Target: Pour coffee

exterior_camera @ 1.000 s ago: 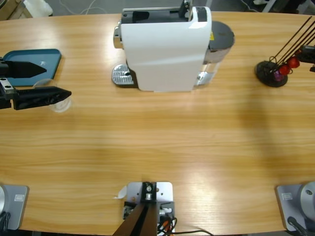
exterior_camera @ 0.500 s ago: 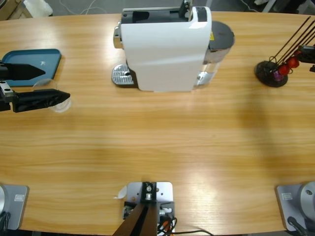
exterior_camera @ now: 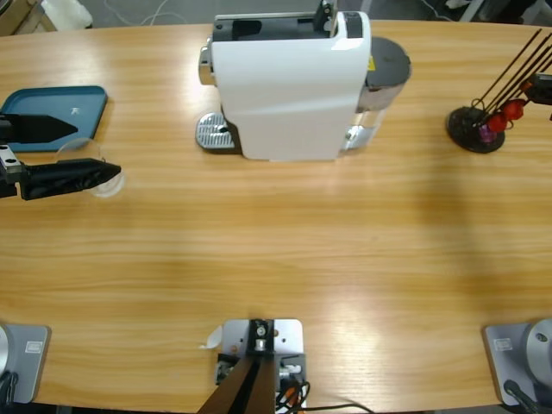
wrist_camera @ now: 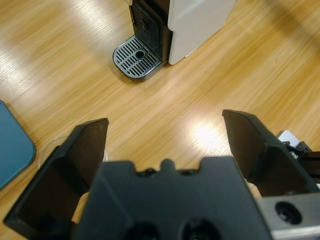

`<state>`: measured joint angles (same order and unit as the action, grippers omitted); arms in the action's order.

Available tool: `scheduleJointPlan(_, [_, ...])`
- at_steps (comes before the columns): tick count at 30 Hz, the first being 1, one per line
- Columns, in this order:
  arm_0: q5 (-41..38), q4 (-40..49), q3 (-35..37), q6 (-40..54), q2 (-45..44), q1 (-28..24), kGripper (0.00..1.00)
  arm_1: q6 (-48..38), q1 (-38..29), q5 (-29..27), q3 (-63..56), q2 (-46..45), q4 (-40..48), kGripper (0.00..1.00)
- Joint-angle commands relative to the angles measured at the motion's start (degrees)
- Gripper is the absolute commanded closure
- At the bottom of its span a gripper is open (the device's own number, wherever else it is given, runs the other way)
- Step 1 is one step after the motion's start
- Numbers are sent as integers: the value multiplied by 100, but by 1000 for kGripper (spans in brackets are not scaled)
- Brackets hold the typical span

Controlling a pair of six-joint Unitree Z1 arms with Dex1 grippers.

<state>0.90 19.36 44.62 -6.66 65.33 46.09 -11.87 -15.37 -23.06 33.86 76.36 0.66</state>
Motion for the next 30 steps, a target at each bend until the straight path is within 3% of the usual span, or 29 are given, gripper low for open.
scheduleJointPlan(1, [77, -66, -225, -64, -117, 42, 9, 146, -90, -184, 217, -454, -430, 1000])
scheduleJointPlan(6, [77, -73, -225, -64, -106, 42, 9, 327, -106, -286, 446, -987, -723, 1000])
scheduleJointPlan(19, [77, -125, -269, -68, -94, 42, 9, 591, -317, -216, 1305, -1052, -1047, 1000])
scheduleJointPlan(22, [72, -125, -285, -89, -101, 42, 9, 615, -742, -207, 1541, -1236, -1339, 1000])
scheduleJointPlan(27, [75, -125, -306, -124, -134, 44, 9, 621, -2186, -213, 1836, -1528, -2049, 1000])
scheduleJointPlan(30, [80, -125, -294, -152, -138, 40, 9, 793, -2667, -89, 2007, -1495, -2282, 1000])
